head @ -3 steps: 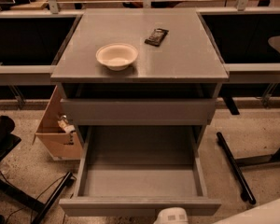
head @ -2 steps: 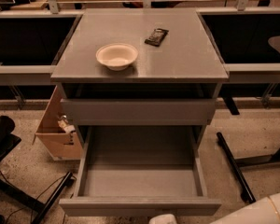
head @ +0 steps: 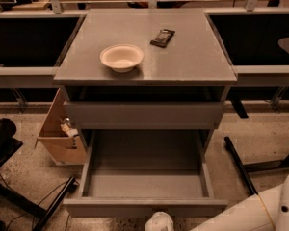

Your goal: Close middle drawer

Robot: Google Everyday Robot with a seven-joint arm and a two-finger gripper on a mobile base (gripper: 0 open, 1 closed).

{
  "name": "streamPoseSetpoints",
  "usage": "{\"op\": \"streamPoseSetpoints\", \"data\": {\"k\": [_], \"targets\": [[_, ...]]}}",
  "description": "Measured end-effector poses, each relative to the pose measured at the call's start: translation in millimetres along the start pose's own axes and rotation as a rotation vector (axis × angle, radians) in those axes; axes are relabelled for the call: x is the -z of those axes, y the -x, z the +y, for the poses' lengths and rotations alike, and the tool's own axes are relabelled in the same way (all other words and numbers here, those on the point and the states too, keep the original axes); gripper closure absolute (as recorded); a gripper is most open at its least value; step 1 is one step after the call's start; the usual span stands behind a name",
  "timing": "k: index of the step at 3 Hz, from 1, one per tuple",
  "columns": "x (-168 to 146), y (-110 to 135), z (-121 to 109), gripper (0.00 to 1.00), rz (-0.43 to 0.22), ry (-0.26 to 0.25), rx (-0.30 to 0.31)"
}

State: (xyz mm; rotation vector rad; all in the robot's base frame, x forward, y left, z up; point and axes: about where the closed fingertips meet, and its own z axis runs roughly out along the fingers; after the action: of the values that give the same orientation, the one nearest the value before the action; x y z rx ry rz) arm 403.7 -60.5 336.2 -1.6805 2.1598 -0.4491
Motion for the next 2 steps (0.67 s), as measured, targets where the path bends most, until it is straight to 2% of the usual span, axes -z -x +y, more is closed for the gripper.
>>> {"op": "streamPoseSetpoints", "data": {"k": [1, 2], "targets": [[-7.2, 25.1, -45.0, 1.00, -0.067, -0.061, 0.110], [-7.2, 25.8, -43.6, 1.00, -0.070, -0.057, 0.111]]}}
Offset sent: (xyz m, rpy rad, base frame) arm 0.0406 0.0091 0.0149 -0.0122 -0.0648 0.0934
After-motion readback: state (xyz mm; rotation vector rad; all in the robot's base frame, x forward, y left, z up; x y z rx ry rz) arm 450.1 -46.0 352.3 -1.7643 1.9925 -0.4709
